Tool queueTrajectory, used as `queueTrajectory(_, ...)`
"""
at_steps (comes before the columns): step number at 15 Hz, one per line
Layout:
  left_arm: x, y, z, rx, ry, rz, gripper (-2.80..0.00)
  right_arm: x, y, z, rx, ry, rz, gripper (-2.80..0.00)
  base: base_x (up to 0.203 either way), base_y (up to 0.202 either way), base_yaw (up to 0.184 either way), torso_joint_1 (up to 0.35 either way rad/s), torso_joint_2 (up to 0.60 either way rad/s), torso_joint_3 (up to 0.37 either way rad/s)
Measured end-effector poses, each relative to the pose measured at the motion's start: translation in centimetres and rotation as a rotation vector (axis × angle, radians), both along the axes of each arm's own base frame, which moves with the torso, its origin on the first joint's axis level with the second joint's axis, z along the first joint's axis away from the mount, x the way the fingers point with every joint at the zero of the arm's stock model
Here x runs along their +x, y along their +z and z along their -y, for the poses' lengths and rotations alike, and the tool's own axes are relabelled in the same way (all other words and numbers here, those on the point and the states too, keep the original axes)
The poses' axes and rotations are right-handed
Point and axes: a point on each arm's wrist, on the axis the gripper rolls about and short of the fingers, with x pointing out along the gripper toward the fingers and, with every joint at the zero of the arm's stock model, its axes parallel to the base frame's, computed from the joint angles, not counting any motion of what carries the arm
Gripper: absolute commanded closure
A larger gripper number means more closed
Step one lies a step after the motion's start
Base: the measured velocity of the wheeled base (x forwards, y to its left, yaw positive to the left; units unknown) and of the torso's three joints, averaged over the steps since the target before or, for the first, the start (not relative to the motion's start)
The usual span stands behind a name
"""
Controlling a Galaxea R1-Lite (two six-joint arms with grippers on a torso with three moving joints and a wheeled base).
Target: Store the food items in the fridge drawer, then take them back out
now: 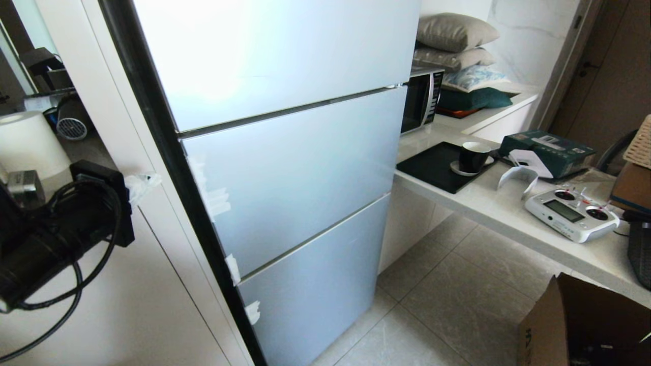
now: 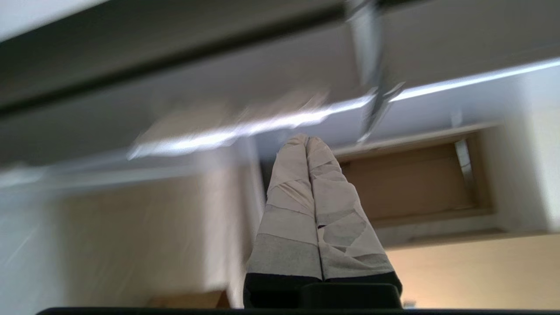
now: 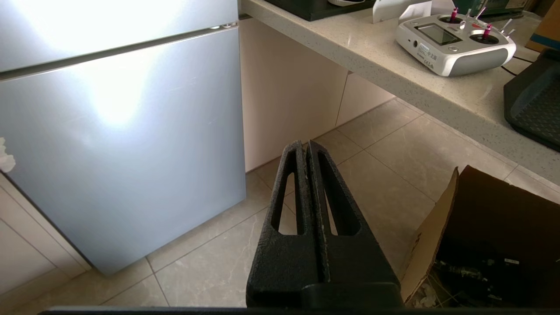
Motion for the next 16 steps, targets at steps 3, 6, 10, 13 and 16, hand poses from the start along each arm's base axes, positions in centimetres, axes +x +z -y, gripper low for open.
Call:
queueTrajectory(3,1.2,0.2,0.0,-0.010,0.048,0.069,0.00,0.0,0.0,0.0,0.000,0.000,0.000,0.00,0.000,0.000,0.000,0.000,0.00,0.000)
queueTrajectory(6,2.6,-0.5,0.4,-0.013,0.057,0.073,0.00,0.0,0.0,0.0,0.000,-0.001,0.000,0.00,0.000,0.000,0.000,0.000,0.00,0.000)
queueTrajectory(10,4.1,-1.2,1.2,-0.015,0.053,0.084,0.00,0.0,0.0,0.0,0.000,0.000,0.000,0.00,0.000,0.000,0.000,0.000,0.00,0.000)
queueTrajectory(13,5.2,-1.6,1.9,-0.013,0.086,0.073,0.00,0.0,0.0,0.0,0.000,0.000,0.000,0.00,0.000,0.000,0.000,0.000,0.00,0.000)
queueTrajectory(16,6.0,-1.8,2.5,-0.018,0.102,0.084,0.00,0.0,0.0,0.0,0.000,-0.001,0.000,0.00,0.000,0.000,0.000,0.000,0.00,0.000)
